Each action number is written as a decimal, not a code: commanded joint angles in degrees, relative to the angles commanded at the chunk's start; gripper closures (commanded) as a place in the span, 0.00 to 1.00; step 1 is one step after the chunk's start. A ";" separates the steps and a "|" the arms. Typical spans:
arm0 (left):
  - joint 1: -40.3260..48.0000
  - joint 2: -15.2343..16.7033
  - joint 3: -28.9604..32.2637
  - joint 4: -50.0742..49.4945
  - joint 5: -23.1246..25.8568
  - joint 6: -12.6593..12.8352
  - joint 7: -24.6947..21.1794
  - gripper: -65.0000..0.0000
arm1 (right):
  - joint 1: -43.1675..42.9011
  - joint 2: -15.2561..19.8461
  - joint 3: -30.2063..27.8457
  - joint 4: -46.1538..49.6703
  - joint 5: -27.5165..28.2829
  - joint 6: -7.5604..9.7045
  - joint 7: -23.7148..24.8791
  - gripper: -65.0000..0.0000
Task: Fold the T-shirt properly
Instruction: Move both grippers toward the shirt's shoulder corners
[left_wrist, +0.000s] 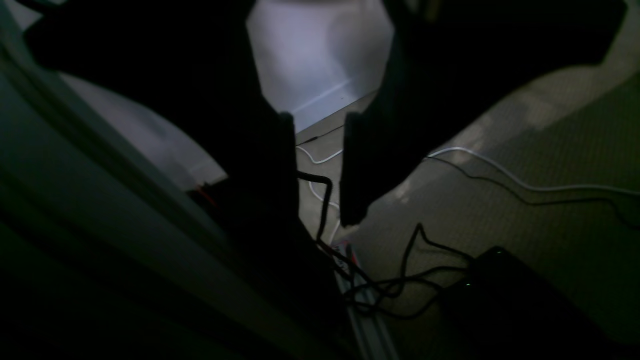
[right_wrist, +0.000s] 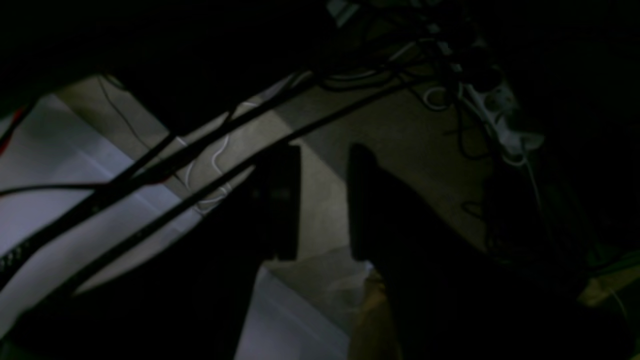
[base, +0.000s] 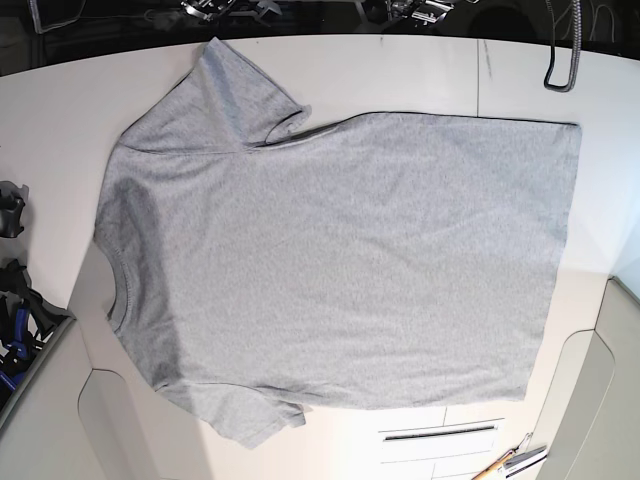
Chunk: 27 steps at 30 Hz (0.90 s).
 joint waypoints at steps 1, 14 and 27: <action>0.17 0.00 0.00 0.02 0.00 0.00 0.09 0.72 | 0.00 0.02 0.00 0.00 0.00 0.02 0.00 0.74; 5.05 -0.33 0.00 7.15 4.81 0.00 0.39 0.72 | -1.01 0.04 0.00 0.33 -0.02 0.02 -0.02 0.74; 19.58 -6.86 -7.96 29.51 3.39 -0.02 3.17 0.72 | -16.83 9.33 0.00 24.59 0.20 0.00 -0.90 0.74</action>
